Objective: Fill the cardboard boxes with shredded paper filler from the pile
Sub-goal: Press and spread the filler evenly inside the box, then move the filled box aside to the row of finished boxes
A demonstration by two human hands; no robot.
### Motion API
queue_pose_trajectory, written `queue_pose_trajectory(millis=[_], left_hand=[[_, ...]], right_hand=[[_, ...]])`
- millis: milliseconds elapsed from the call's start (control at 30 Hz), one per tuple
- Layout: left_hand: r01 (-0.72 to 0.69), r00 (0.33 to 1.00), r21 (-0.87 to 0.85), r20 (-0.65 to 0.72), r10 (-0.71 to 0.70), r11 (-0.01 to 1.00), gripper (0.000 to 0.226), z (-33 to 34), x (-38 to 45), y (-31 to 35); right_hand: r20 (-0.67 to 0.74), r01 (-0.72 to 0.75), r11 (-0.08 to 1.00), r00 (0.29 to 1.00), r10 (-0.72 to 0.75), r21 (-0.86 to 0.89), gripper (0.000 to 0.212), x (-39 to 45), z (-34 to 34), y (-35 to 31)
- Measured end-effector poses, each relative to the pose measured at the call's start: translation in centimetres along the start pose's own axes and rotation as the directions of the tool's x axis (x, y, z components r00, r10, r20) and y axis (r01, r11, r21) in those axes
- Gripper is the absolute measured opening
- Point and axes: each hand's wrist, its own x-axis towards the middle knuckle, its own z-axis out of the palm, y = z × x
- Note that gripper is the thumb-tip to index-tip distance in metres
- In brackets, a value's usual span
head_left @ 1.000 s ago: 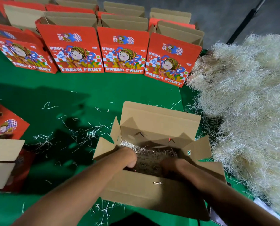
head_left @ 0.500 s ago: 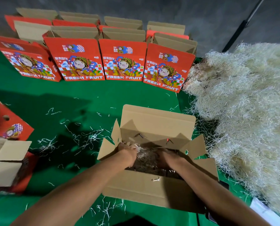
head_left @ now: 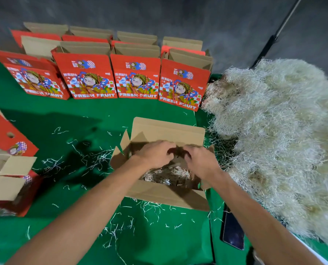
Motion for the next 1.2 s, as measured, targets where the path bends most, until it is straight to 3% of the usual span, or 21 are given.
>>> queue_pose_trajectory(millis=[133, 233, 300, 367, 433, 500, 567, 667, 833, 967, 1133, 1200], left_hand=[[-0.043, 0.979, -0.023, -0.201, 0.037, 0.999, 0.038, -0.3, -0.4, 2.1], [0.006, 0.981, -0.121, -0.193, -0.03, 0.993, 0.027, 0.8, -1.0, 2.8], [0.066, 0.989, -0.179, -0.12, -0.089, 0.982, 0.02, 2.2, -1.5, 2.6], [0.116, 0.992, -0.205, -0.032, -0.125, 0.972, 0.019, 4.0, -2.3, 2.4], [0.141, 0.99, -0.128, 0.042, -0.137, 0.982, 0.019, 5.6, -2.9, 2.0], [0.169, 0.982, -0.039, 0.093, -0.165, 0.985, 0.028, 7.0, -3.2, 1.8], [0.211, 0.974, -0.023, 0.089, -0.208, 0.977, 0.041, 7.7, -3.4, 1.6], [0.209, 0.977, -0.03, 0.051, -0.207, 0.978, 0.053, 7.5, -3.7, 1.5], [0.179, 0.957, -0.09, 0.245, -0.152, 0.98, 0.058, 5.7, -4.6, 1.4], [0.218, 0.93, -0.119, 0.325, -0.169, 0.969, 0.066, 3.5, -5.2, 1.1], [0.207, 0.95, -0.089, 0.257, -0.178, 0.974, 0.062, 1.0, -6.0, -0.9], [0.227, 0.951, -0.092, 0.237, -0.2, 0.97, 0.071, -0.1, -6.6, -2.2]], right_hand=[[-0.282, 0.044, 0.999, 0.958, -0.046, -0.013, 0.026, -1.0, -2.0, 2.4], [-0.304, 0.021, 0.989, 0.952, 0.026, 0.15, 0.044, -2.4, -1.9, 3.9], [-0.167, -0.103, 0.913, 0.969, 0.181, 0.395, 0.064, -3.4, -1.0, 4.6], [0.123, -0.285, 0.698, 0.954, 0.274, 0.656, 0.078, -4.1, -0.2, 5.0], [0.308, -0.401, 0.478, 0.914, 0.264, 0.781, 0.07, -4.2, 0.3, 5.2], [0.34, -0.427, 0.408, 0.901, 0.27, 0.807, 0.045, -4.0, 0.7, 5.4], [0.296, -0.423, 0.408, 0.893, 0.339, 0.809, 0.019, -3.7, 1.3, 5.6], [0.214, -0.399, 0.449, 0.888, 0.408, 0.799, 0.026, -3.5, 2.2, 5.6], [0.198, -0.4, 0.473, 0.886, 0.42, 0.785, 0.029, -1.9, 2.2, 5.1], [0.222, -0.403, 0.429, 0.884, 0.412, 0.809, 0.028, -0.2, 2.9, 3.4], [0.197, -0.406, 0.412, 0.865, 0.462, 0.816, 0.027, 2.2, 3.5, 0.2], [0.193, -0.403, 0.413, 0.865, 0.463, 0.817, 0.025, 3.0, 3.8, -1.3]])
